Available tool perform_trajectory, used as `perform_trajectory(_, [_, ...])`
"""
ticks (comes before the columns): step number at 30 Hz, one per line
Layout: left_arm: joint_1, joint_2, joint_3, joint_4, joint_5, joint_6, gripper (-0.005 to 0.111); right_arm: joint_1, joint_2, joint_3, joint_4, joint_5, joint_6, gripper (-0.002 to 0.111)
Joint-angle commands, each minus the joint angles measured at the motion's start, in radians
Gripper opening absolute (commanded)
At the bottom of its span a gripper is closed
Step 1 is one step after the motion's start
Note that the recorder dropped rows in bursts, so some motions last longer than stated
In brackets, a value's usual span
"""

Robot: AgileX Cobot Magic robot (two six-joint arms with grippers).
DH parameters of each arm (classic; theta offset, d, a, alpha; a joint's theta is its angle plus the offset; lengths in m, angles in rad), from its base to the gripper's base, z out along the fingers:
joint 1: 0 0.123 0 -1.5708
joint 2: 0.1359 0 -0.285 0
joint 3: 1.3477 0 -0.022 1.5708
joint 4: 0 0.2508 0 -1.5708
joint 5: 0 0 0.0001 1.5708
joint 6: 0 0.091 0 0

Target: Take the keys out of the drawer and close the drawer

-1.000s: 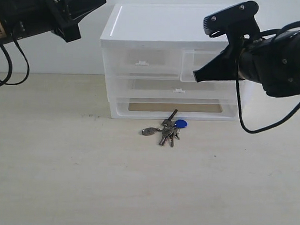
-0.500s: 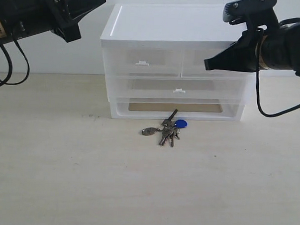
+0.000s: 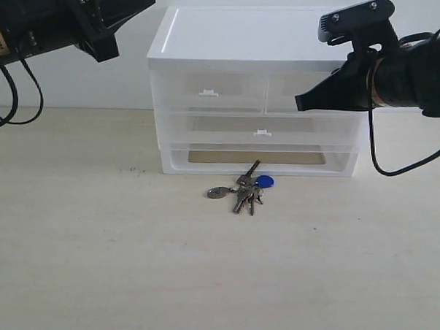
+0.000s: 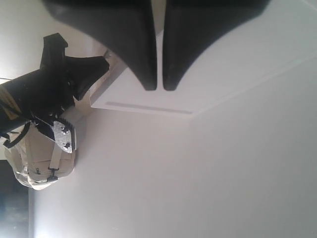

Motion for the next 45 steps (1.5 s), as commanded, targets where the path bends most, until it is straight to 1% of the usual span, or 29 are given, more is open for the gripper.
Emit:
perform_trajectory(1, [0.002,-0.001,0.01,-0.015,0.005,0.003,0.004,-0.011,0.035,-0.022,-0.003,0.023,0.007,0.0])
perform_trajectory(6, [0.002,-0.001,0.01,-0.015,0.005,0.004,0.004,-0.011,0.033,-0.022,-0.003,-0.122,0.02,0.0])
perform_trajectory(8, [0.002,-0.001,0.01,-0.015,0.005,0.004,0.004,-0.011,0.021,-0.01,-0.003,-0.143,0.024,0.0])
perform_trajectory(9, [0.002,-0.001,0.01,-0.015,0.005,0.004,0.004,-0.009,-0.005,0.022,-0.003,-0.145,0.024,0.0])
perform_trajectory(12, [0.002,-0.001,0.01,-0.015,0.005,0.009,0.004,-0.009,-0.083,0.11,-0.003,-0.102,0.024,0.0])
perform_trajectory(14, [0.002,-0.001,0.01,-0.015,0.005,0.009,0.004,-0.009,-0.131,0.16,-0.003,-0.029,0.038,0.0])
perform_trajectory(15, [0.002,-0.001,0.01,-0.015,0.005,0.009,0.004,-0.009,-0.136,0.174,-0.003,0.066,0.055,0.0])
perform_trajectory(16, [0.002,-0.001,0.01,-0.013,0.005,0.01,0.004,-0.009,-0.132,0.175,-0.003,0.123,0.076,0.0])
perform_trajectory(18, [0.002,-0.001,0.01,-0.011,0.005,0.01,0.004,-0.009,-0.109,0.155,-0.003,0.143,0.074,0.0])
perform_trajectory(23, [0.002,-0.001,0.01,-0.011,0.005,0.01,0.004,-0.01,-0.026,0.086,-0.003,0.143,0.052,0.0])
perform_trajectory(25, [0.002,-0.001,0.01,-0.014,0.005,0.01,0.004,-0.01,-0.003,0.05,-0.003,0.113,0.054,0.0])
perform_trajectory(31, [0.002,-0.001,0.01,-0.015,0.005,0.011,0.004,-0.01,0.005,0.015,-0.003,0.117,0.051,0.0])
perform_trajectory(39, [0.002,-0.001,0.01,-0.015,0.005,0.011,0.004,-0.01,-0.011,0.023,-0.003,0.05,0.061,0.0])
perform_trajectory(45, [0.002,-0.001,0.01,-0.015,0.005,0.011,0.004,-0.01,-0.136,0.116,-0.003,0.04,0.062,0.0])
